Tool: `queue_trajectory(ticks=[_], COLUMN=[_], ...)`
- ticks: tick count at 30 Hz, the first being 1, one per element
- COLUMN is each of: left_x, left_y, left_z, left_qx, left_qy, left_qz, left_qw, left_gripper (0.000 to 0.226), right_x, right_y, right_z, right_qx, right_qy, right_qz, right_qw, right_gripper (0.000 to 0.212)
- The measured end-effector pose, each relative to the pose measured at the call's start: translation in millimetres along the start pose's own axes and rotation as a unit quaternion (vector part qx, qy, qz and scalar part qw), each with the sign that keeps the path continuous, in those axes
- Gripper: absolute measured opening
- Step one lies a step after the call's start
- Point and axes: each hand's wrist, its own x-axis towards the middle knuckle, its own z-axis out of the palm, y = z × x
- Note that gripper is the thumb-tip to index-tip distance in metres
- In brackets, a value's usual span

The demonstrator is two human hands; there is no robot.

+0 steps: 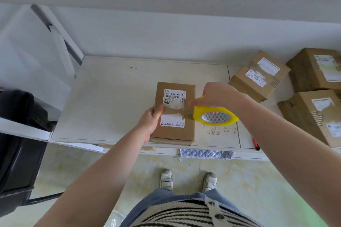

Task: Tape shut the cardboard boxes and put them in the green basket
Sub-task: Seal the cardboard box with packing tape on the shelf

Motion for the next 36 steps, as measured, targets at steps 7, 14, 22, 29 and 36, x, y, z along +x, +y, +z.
queue_trajectory(ticks=[7, 14, 22, 29, 36], left_x=[5, 0, 0, -9, -9], left_y=[-3, 4, 12, 10, 20], left_z=[1, -1, 10, 42, 27], left_qx=[-0.009, 0.033, -0.063, -0.241, -0.026], left_qy=[-0.004, -0.023, -0.036, -0.148, 0.014], left_qz=[-0.007, 0.018, -0.033, -0.112, 0.08], left_qw=[1.0, 0.999, 0.997, 0.953, 0.996], left_gripper=[0.051, 0.05, 0.04, 0.05, 0.074], right_x=[13, 25, 7, -13, -10], right_y=[29, 36, 38, 15, -17], right_z=[35, 53, 16, -66, -45], right_qx=[0.081, 0.141, 0.08, -0.089, -0.088], right_qy=[-0.056, -0.1, -0.079, -0.078, -0.086], right_qz=[0.03, 0.039, -0.003, -0.029, -0.043], right_qw=[0.995, 0.984, 0.994, 0.993, 0.992], right_gripper=[0.068, 0.068, 0.058, 0.054, 0.057])
